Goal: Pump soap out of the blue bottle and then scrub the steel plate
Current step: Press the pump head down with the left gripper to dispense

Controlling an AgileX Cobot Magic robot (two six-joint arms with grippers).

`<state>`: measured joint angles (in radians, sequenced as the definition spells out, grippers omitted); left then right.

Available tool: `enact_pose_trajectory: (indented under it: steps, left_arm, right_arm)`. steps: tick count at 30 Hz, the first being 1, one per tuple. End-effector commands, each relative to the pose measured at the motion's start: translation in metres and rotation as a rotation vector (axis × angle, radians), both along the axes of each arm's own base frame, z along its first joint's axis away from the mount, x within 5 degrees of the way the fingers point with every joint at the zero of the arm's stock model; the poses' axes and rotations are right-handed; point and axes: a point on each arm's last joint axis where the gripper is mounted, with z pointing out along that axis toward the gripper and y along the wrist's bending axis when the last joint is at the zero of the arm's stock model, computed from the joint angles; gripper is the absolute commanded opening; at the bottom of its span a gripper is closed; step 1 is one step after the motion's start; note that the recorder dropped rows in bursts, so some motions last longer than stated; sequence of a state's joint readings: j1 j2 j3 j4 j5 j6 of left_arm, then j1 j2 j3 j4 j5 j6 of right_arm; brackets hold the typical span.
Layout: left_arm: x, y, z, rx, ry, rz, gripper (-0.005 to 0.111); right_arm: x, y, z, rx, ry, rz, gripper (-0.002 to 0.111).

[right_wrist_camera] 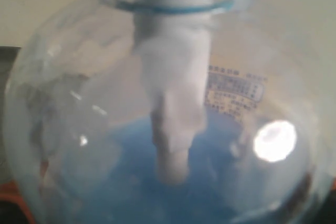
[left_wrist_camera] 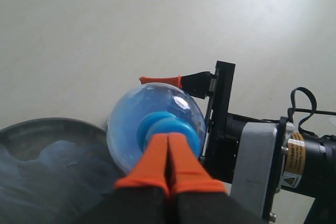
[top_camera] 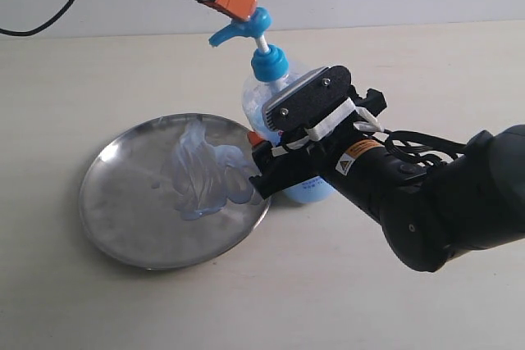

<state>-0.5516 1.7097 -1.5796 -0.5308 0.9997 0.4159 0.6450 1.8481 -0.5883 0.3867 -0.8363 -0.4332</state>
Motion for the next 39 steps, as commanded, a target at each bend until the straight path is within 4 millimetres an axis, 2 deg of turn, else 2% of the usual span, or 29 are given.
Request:
enact_pose_trajectory:
  steps: [1, 4, 16, 24, 31, 39]
  left_arm:
    - [-0.002, -0.002, -0.009, 0.044, 0.041, -0.024, 0.0]
    - [-0.002, -0.002, -0.009, 0.043, 0.04, -0.022, 0.0]
    - [0.006, -0.007, -0.031, 0.073, 0.101, -0.025, 0.0]
    - [0.003, -0.005, -0.033, 0.105, 0.126, -0.046, 0.0]
    - [0.006, -0.01, -0.05, 0.152, 0.176, -0.052, 0.0]
    - [0.005, -0.013, -0.054, 0.206, 0.154, -0.053, 0.0]
  right_arm:
    - [0.003, 0.003, 0.01, 0.005, -0.078, 0.024, 0.0]
    - [0.003, 0.004, 0.01, 0.007, -0.078, 0.025, 0.0]
    - [0.003, 0.004, 0.01, 0.008, -0.078, 0.025, 0.0]
    - [0.003, 0.004, 0.01, 0.008, -0.078, 0.025, 0.0]
    - [0.003, 0.004, 0.01, 0.008, -0.078, 0.025, 0.0]
    - [0.003, 0.004, 0.01, 0.01, -0.077, 0.024, 0.0]
